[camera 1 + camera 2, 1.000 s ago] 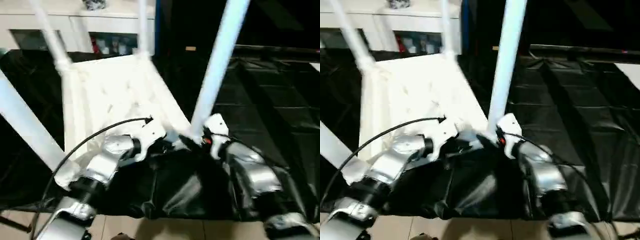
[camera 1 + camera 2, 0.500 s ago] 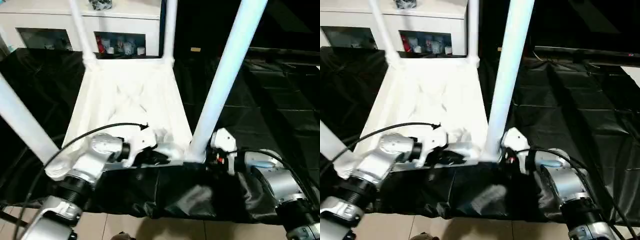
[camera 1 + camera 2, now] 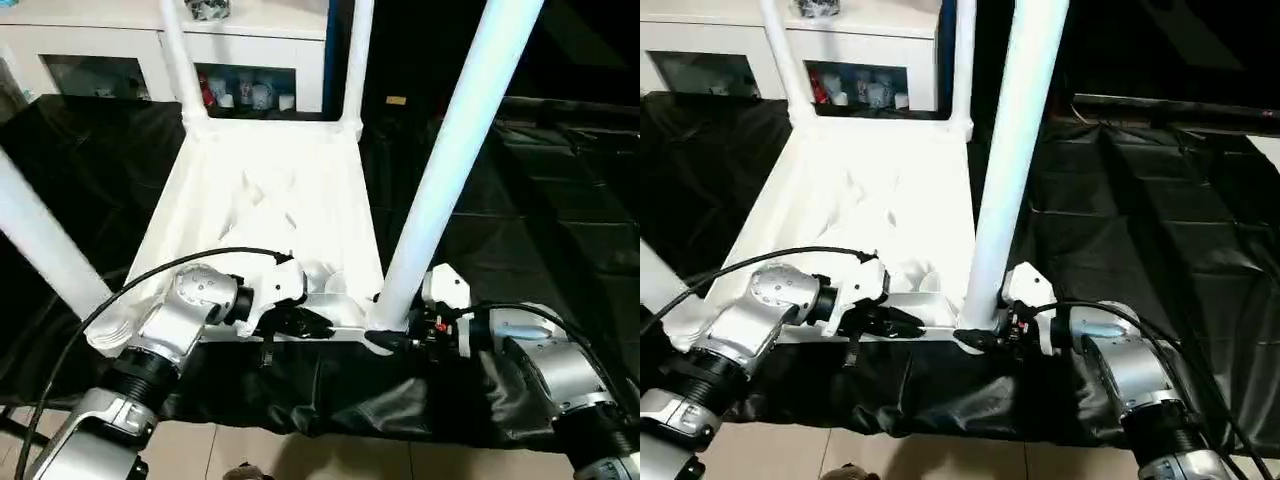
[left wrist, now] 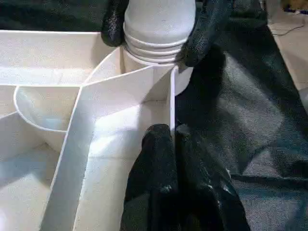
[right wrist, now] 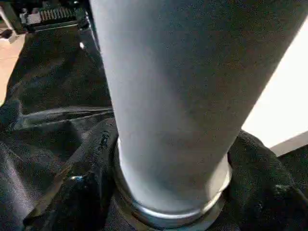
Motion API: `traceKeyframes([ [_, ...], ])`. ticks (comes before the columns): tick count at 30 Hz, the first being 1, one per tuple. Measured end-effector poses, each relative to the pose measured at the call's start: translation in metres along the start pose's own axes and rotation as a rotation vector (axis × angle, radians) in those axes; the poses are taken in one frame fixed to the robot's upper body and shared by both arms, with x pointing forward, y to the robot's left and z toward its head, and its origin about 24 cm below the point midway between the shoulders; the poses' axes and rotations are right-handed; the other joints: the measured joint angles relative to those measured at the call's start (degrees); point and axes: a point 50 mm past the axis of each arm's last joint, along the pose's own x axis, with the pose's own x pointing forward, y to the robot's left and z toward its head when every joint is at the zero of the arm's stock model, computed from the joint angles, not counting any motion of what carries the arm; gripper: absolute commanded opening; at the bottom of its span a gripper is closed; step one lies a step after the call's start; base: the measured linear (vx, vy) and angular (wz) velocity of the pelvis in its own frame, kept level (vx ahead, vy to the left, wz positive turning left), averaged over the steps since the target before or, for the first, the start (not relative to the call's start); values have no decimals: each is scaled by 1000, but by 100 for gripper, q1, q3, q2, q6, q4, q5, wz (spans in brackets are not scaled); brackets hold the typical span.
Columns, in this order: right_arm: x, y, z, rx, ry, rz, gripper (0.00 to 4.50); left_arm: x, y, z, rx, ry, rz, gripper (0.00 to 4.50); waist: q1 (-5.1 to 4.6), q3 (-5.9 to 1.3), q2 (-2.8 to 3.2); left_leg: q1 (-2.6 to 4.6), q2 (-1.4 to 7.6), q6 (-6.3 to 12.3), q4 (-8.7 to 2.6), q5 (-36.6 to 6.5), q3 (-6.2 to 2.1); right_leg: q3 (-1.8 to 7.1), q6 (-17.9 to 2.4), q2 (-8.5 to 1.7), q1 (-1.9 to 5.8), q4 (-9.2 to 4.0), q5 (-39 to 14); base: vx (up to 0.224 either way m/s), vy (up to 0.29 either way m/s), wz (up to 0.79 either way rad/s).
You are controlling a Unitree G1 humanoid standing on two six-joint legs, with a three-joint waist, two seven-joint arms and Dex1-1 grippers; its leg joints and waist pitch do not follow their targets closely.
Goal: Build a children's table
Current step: Rotate leg to tighten
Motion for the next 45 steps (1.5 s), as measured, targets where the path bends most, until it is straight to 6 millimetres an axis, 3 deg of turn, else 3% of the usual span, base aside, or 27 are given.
traceKeyframes([
  [4, 14, -12, -3, 70, -30, -238, 273, 11, 11, 4, -19, 18, 157, 0, -89, -7, -22, 28, -1, -4, 0, 2, -1, 1, 3, 0, 17, 0, -1, -15, 0, -1],
  [6, 32, -22, -1, 154, -62, -422, 272, 20, 16, 7, -65, 29, 264, 0, -225, -4, -29, 43, -5, -12, 1, 7, -9, 0, 8, -2, 16, -6, -4, -64, 4, -9],
  [9, 41, -29, 1, 203, -69, -568, 272, 33, 17, 10, -114, 14, 328, 0, -325, -5, -22, 41, -8, -12, -15, 7, -63, -52, 9, -3, 19, -97, -5, -34, 16, -11],
  [11, 47, -30, 2, 218, -68, -614, 272, 35, 18, 11, -125, 17, 355, 0, -375, -15, 3, 34, -8, -12, -24, 7, -115, -128, 8, -14, 39, -168, -4, 0, 0, 0],
  [14, 52, -28, 2, 224, -74, -634, 272, 35, 18, 9, -126, 22, 365, 0, -391, -14, 5, 51, -9, -12, -28, 6, -117, -134, 6, -15, 53, -176, -3, 0, 0, 0],
  [16, 53, -28, 1, 226, -81, -636, 328, 35, 18, 9, -122, 23, 365, 0, -392, -12, 8, 58, -9, -12, -28, 6, -117, -137, 6, -16, 56, -176, -3, 0, 0, 0],
  [17, 53, -28, 2, 225, -84, -635, 328, 35, 18, 9, -121, 22, 364, 0, -392, -11, 10, 58, -9, -12, -29, 6, -119, -139, 6, -17, 55, -176, -3, 0, 0, 0],
  [21, 52, -27, 2, 213, -95, -593, 370, 33, 18, 9, -113, 21, 342, 0, -388, -9, 11, 56, -9, -12, -30, 6, -118, -137, -2, -17, 55, -175, 2, 0, 0, 0],
  [27, 36, -26, 5, 96, -71, -402, 370, 23, 12, 9, -68, 7, 235, 0, -367, -7, 9, 45, -11, -13, -30, 6, -107, -138, -79, -24, 41, -169, 102, 9, -3, 1],
  [32, 19, -21, 8, 16, -37, -157, 370, 9, 7, 6, -30, 2, 114, 0, -199, -8, 11, 24, 8, -13, -71, 8, -93, -155, -69, -20, 14, -156, 112, 54, -20, 4],
  [37, 11, -15, 9, -14, -17, -10, 370, 0, 5, 5, -11, 7, 34, 0, -104, -9, 11, -6, 23, 8, -65, 19, -87, -168, -95, -15, -21, -132, 90, 23, -8, 0],
  [40, 8, -11, 9, -22, 3, 75, 347, -5, 3, 3, -15, 16, -17, 0, -66, -9, 11, -3, 30, -2, -57, 14, -81, -168, -95, -15, -19, -127, 89, 0, 0, 0],
  [45, 8, -7, 8, -17, 12, 142, 305, -11, 2, 0, -15, 26, -63, 0, -45, -9, 11, 4, 70, -29, -45, 7, 4, -167, -97, -25, -13, -116, 91, 0, 0, 0],
])
